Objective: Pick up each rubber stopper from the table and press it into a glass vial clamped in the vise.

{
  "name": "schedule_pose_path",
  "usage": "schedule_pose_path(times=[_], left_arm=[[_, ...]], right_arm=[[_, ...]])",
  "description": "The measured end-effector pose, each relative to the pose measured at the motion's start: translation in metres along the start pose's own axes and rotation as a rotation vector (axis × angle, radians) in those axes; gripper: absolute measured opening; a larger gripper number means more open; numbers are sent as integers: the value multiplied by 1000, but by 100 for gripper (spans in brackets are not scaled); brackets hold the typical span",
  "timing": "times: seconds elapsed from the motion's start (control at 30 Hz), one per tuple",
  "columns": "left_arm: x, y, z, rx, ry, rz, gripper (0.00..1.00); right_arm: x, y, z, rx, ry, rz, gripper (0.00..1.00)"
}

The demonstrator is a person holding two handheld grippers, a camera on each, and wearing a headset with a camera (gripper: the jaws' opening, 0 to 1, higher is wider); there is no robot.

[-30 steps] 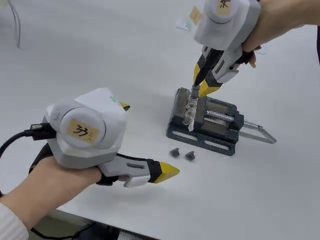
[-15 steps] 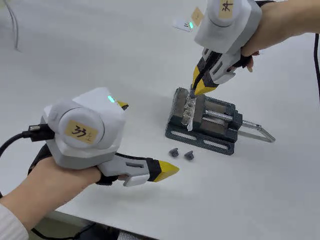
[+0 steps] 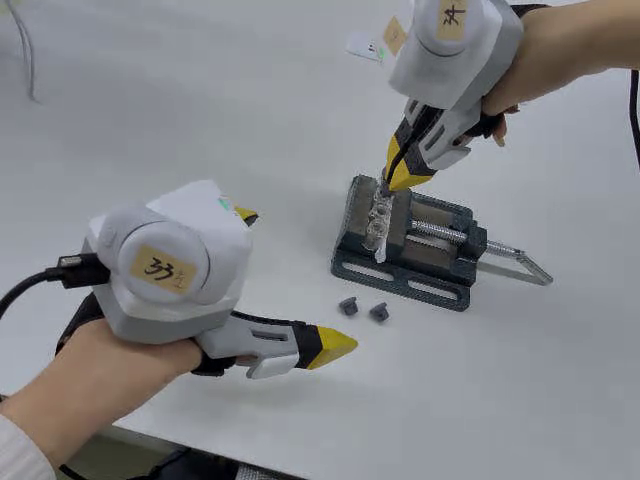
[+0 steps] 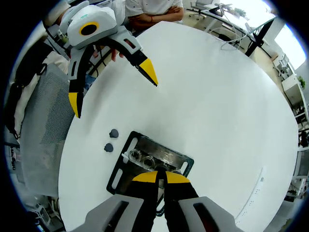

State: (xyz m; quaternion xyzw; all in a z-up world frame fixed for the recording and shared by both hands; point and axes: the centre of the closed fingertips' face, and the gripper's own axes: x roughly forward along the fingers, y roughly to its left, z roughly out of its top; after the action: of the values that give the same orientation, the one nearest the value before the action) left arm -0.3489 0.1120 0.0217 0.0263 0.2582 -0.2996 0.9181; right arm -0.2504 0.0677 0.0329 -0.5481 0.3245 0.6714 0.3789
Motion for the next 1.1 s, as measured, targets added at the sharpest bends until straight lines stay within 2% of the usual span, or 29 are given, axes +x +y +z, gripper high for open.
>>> schedule_pose_path(times=[0.23,0.53,0.67,0.8,0.83,0.9,0.97,1.0,1.03,1.1], left_arm=[[1,-1,-3,-7,7,-5,95],[4,6,-2,-21,5,1,95],[7,8,-3,-33,5,2,95],[10,9,-5,-38,11,-1,94],[11,9,-5,-41,9,0,94],[12,10,-5,-44,10,0,94],[12,11,-4,-47,5,0,94],[11,11,-4,-48,4,1,94],[11,12,-4,-49,2,4,94],[12,12,-4,-51,2,4,94]], right_arm=[[1,1,-1,6,-1,3,0],[3,-3,0,30,2,21,0],[4,-2,-1,-8,38,29,0],[5,-4,-2,-9,71,46,0],[6,-8,-4,5,72,46,0],[4,-5,-3,41,46,71,0],[3,0,-2,21,43,71,0],[3,1,-2,70,44,72,0],[3,1,-2,36,47,77,0],[4,0,-3,44,52,83,0]])
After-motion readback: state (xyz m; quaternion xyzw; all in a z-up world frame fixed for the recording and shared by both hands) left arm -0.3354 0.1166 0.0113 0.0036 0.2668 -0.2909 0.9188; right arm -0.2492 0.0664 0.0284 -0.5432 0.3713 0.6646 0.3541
